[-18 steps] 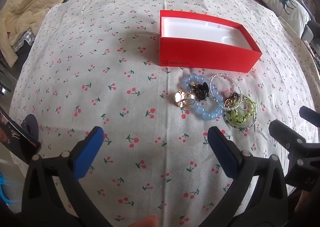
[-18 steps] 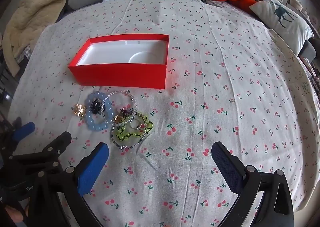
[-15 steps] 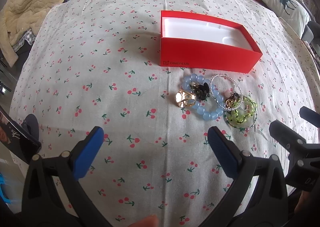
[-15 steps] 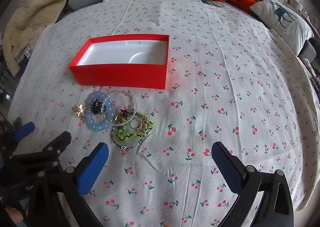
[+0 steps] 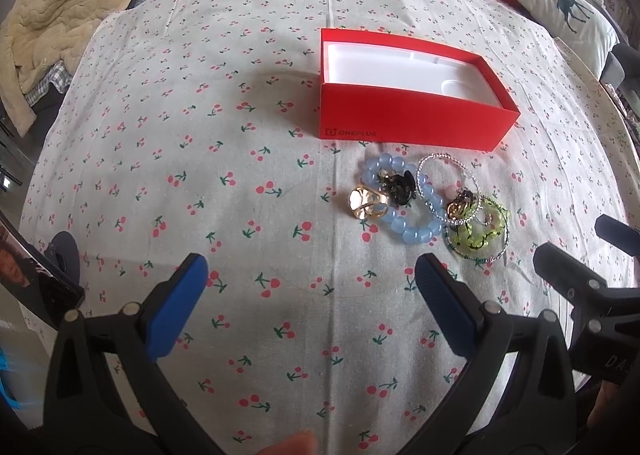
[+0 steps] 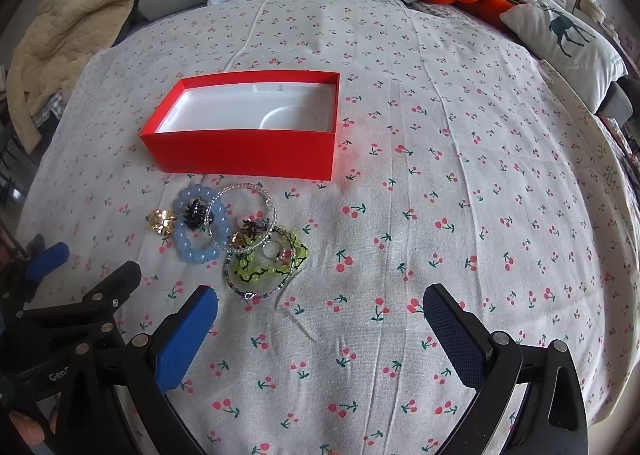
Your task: Organize jewelry
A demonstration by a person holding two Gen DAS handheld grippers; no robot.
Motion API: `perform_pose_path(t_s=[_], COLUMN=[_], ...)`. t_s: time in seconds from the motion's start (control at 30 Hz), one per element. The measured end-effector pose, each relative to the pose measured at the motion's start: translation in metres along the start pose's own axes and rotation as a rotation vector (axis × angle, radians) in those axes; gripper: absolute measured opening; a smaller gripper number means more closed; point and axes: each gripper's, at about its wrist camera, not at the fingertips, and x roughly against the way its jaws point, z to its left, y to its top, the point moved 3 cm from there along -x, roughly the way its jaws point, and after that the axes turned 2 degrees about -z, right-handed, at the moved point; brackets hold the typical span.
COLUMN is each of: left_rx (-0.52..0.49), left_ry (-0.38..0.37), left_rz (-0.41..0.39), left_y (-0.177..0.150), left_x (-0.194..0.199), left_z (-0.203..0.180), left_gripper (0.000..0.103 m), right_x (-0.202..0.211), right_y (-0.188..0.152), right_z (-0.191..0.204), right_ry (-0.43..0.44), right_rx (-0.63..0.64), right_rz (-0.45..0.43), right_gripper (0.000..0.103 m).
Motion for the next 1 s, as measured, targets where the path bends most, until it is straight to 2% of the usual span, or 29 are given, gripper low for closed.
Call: perform_pose_path(t_s=[0.07, 0.13, 0.2, 0.5, 0.7, 0.83, 1.0], left_rx=[0.004, 0.006, 0.001, 0.003, -0.007, -0.005, -0.004], left_ry=[-0.003, -0.006, -0.003, -0.007, -0.001, -0.003, -0.004], left_rz=[-0.048, -0.049, -0.010, -0.022, -0.002, -0.004, -0.005], left_y=[0.0011, 0.0016, 0.0008, 0.0008, 0.0004, 0.0010, 0.0010], left_x=[0.0018, 0.0024, 0.0015, 0.0030, 0.0033, 0.0033, 0.0034], left_z=[0.0007, 0.0012, 0.0015, 0.0013, -0.0003, -0.0008, -0.0007], left_gripper=[0.103, 0.103, 0.103, 0.103, 0.103, 0.103, 0.103], right_x=[0.0013, 0.0008, 0.0009, 0.0012, 0.0034, 0.0033, 0.0037], right_y=[0.0000, -0.0002, -0.0005, 0.0008, 0.0012, 0.0004, 0.0005], right_z=[-0.0025, -0.0033, -0.0025, -0.0026, -0.0046, -0.0040, -0.0038], right_ry=[0.003, -0.011, -0.012, -0.006, -0.058, 0.012, 0.020], right_rx=[-0.002, 0.006, 0.008, 0.003, 0.030, -0.007, -0.012], right_rz=[0.001, 0.006, 0.004, -0.001, -0.019, 0.017, 0.025], right_gripper=[0.103, 0.103, 0.103, 0.103, 0.103, 0.103, 0.103])
